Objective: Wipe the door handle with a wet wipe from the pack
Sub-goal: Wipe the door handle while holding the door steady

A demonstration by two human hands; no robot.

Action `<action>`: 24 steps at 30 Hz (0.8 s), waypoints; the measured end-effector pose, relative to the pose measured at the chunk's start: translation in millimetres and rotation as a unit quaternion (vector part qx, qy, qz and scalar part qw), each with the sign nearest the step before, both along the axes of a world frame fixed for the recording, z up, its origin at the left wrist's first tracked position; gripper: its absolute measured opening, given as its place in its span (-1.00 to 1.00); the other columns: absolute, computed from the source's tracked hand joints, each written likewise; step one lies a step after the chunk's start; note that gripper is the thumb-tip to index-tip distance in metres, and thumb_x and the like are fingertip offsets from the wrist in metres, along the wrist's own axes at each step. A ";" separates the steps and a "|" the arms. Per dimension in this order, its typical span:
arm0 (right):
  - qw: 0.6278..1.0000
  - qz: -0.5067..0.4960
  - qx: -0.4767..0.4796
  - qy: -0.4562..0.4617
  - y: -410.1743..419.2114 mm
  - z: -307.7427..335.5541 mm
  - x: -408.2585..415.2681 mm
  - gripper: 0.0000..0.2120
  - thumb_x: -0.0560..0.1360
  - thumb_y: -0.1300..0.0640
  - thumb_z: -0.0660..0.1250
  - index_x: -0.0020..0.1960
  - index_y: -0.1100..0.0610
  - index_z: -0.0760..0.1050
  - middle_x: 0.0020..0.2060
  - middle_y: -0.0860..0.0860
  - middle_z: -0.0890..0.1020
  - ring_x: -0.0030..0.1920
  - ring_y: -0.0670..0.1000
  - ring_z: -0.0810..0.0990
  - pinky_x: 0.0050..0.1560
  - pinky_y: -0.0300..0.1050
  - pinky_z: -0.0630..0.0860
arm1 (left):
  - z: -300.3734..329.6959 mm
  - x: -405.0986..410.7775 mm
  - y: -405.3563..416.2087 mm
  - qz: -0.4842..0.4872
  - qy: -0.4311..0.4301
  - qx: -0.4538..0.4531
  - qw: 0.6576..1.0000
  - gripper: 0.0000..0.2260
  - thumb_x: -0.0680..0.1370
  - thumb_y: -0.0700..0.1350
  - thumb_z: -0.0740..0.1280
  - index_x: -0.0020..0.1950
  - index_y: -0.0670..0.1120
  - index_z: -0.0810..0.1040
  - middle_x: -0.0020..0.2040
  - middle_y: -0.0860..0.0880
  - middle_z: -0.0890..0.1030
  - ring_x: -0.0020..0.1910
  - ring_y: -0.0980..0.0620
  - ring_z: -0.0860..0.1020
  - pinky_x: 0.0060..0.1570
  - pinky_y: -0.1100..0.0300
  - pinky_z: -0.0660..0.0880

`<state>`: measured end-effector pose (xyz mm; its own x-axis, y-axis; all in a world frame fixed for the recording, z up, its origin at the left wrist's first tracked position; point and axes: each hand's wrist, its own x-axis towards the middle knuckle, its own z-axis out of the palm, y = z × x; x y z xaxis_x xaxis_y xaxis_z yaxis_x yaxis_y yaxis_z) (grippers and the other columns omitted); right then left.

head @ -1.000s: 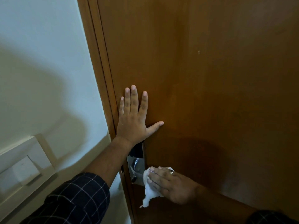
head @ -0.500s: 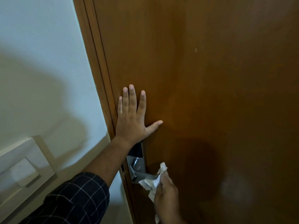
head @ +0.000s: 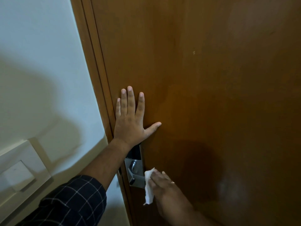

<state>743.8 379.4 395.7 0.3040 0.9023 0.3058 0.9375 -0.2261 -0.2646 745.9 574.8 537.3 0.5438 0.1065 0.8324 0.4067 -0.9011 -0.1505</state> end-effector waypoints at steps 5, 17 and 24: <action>0.969 -0.024 -0.140 -0.202 52.9 6.6 -12.3 -0.37 0.49 0.26 0.29 0.46 0.40 0.12 0.30 0.39 0.43 0.22 0.37 0.48 0.27 0.40 0.38 | 0.1 -0.4 0.7 0.000 0.005 0.002 1.000 -0.03 0.46 0.51 0.08 0.61 -0.09 -0.17 0.62 -0.30 0.00 0.61 -0.27 -0.08 0.57 -0.20 -0.11; 0.973 -0.151 -0.114 -0.133 89.0 24.7 -34.5 -0.59 0.15 0.05 0.57 -0.01 0.11 0.71 -0.38 0.00 0.72 -0.44 -0.07 0.66 -0.46 -0.24 0.58 | -2.8 0.3 4.5 -0.018 0.001 0.011 1.000 -0.03 0.46 0.50 0.08 0.61 -0.09 -0.16 0.62 -0.30 0.00 0.61 -0.28 -0.07 0.57 -0.23 -0.06; 0.986 -0.015 -0.105 -0.132 22.4 40.3 3.4 -0.72 0.54 0.29 0.25 0.23 0.19 0.53 0.17 0.17 0.60 0.18 0.19 0.55 0.08 0.14 0.56 | -1.4 -3.1 1.3 -0.027 0.023 -0.014 0.999 -0.06 0.48 0.49 0.06 0.61 -0.11 -0.12 0.63 -0.29 -0.02 0.62 -0.27 -0.09 0.56 -0.23 -0.06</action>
